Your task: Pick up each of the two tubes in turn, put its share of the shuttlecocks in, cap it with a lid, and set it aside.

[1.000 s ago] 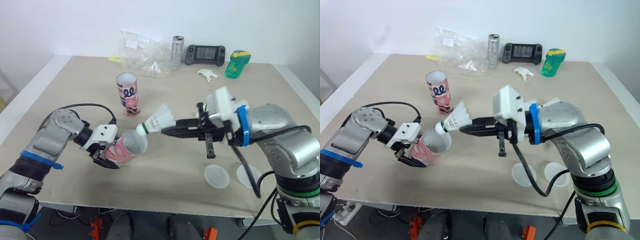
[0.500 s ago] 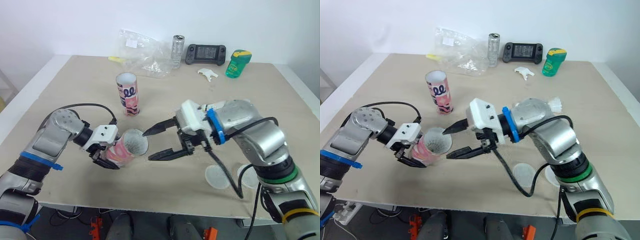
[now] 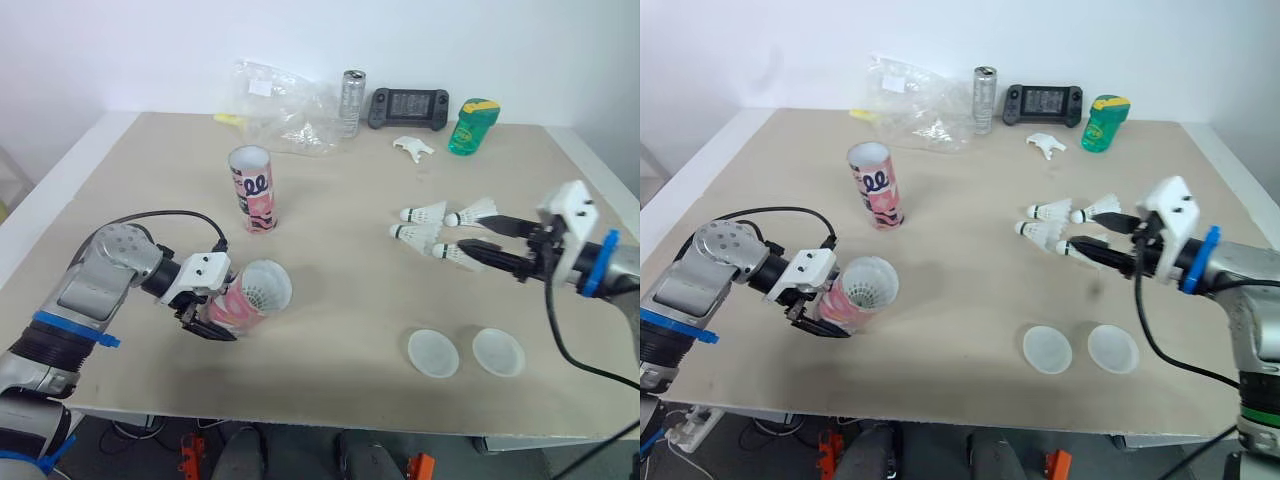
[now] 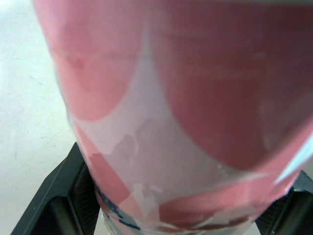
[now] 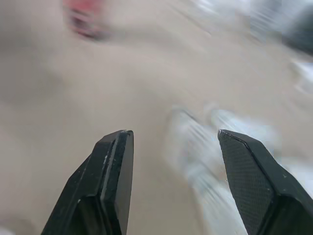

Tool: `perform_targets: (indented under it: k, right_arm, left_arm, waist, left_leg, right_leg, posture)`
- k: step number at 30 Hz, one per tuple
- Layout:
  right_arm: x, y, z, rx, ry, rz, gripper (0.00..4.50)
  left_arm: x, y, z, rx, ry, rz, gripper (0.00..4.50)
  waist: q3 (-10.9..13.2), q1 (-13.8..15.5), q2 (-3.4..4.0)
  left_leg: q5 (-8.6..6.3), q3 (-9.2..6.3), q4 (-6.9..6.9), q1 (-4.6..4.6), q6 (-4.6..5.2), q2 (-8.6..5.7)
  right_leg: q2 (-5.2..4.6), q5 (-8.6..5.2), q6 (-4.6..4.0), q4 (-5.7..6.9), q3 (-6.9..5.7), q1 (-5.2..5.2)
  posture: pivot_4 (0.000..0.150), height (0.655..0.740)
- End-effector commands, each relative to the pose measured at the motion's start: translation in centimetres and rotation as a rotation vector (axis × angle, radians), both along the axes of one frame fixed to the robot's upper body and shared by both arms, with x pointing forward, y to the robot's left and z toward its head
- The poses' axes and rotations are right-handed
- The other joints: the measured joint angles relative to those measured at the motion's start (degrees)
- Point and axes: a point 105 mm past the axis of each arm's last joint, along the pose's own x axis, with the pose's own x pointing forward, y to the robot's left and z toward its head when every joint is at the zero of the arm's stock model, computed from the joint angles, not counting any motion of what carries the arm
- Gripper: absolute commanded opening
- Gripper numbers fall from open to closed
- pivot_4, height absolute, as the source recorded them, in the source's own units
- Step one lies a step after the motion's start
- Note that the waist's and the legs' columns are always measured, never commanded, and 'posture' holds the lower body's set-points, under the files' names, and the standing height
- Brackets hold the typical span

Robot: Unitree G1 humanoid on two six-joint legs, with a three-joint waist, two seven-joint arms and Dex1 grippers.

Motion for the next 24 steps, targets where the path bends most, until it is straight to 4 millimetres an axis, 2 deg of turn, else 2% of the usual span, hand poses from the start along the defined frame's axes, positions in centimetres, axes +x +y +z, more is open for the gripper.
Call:
perform_targets:
  k: [1, 3, 11, 18, 22, 23, 24]
  right_arm:
    - [0.6, -3.2, 0.5, -0.007, -0.029, -0.120, 3.00]
    - [0.8, -3.8, -0.4, 0.013, 0.013, -0.140, 3.00]
    - [2.3, -4.1, -4.1, 0.053, 0.140, -0.171, 3.00]
    - [4.5, -1.8, -5.9, 0.087, 0.198, -0.116, 3.00]
    - [5.3, -0.8, -5.8, 0.113, 0.188, -0.096, 3.00]
    - [5.4, -0.7, -5.6, 0.119, 0.181, -0.090, 2.50]
    - [5.3, -0.6, -5.5, 0.123, 0.175, -0.084, 2.22]
  left_arm:
    - [-0.1, 0.0, -1.3, 0.024, 0.027, -0.009, 3.66]
    - [0.0, 0.0, -1.4, 0.024, 0.025, -0.010, 3.66]
    - [0.0, 0.1, -1.5, 0.019, 0.026, -0.001, 3.66]
    - [0.0, 0.1, -1.3, 0.017, 0.021, 0.004, 3.66]
    - [-0.1, 0.1, -1.3, 0.016, 0.020, 0.003, 3.66]
    - [-0.2, 0.1, -1.3, 0.016, 0.020, 0.004, 3.66]
    - [-0.2, 0.0, -1.3, 0.016, 0.020, 0.004, 3.66]
  waist:
    - [0.01, 0.00, 0.03]
    - [0.01, 0.03, 0.03]
    - [0.01, 0.02, 0.03]
    - [0.02, -0.01, 0.06]
    - [0.02, 0.01, 0.06]
    - [0.02, 0.04, 0.06]
    - [0.02, 0.07, 0.06]
  left_leg:
    - [0.01, -0.01, 0.01, 0.02, 0.01, 0.00]
    - [0.02, -0.01, 0.07, 0.02, 0.02, 0.00]
    - [0.03, 0.24, 0.22, 0.05, 0.02, -0.04]
    - [0.03, 0.27, 0.21, 0.03, 0.02, -0.03]
    - [0.03, 0.26, 0.21, 0.01, 0.02, -0.03]
    - [0.03, 0.26, 0.20, 0.01, 0.02, -0.03]
    - [0.03, 0.25, 0.18, 0.00, 0.02, -0.03]
  right_leg:
    - [0.02, 0.02, -0.03, 0.00, 0.02, 0.00]
    - [0.02, -0.03, -0.16, 0.00, 0.03, 0.04]
    - [0.00, 0.07, 0.01, -0.01, 0.37, 0.05]
    - [0.01, 0.09, 0.01, -0.01, 0.41, 0.03]
    - [0.02, 0.08, 0.02, -0.01, 0.40, 0.02]
    - [0.03, 0.07, 0.02, -0.01, 0.40, 0.03]
    - [0.03, 0.07, 0.04, -0.01, 0.40, 0.03]
  posture:
    - [0.150, 0.7394]
    - [0.150, 0.7394]
    - [0.150, 0.7394]
    - [0.150, 0.7394]
    - [0.150, 0.7394]
    - [0.150, 0.7394]
    - [0.150, 0.7394]
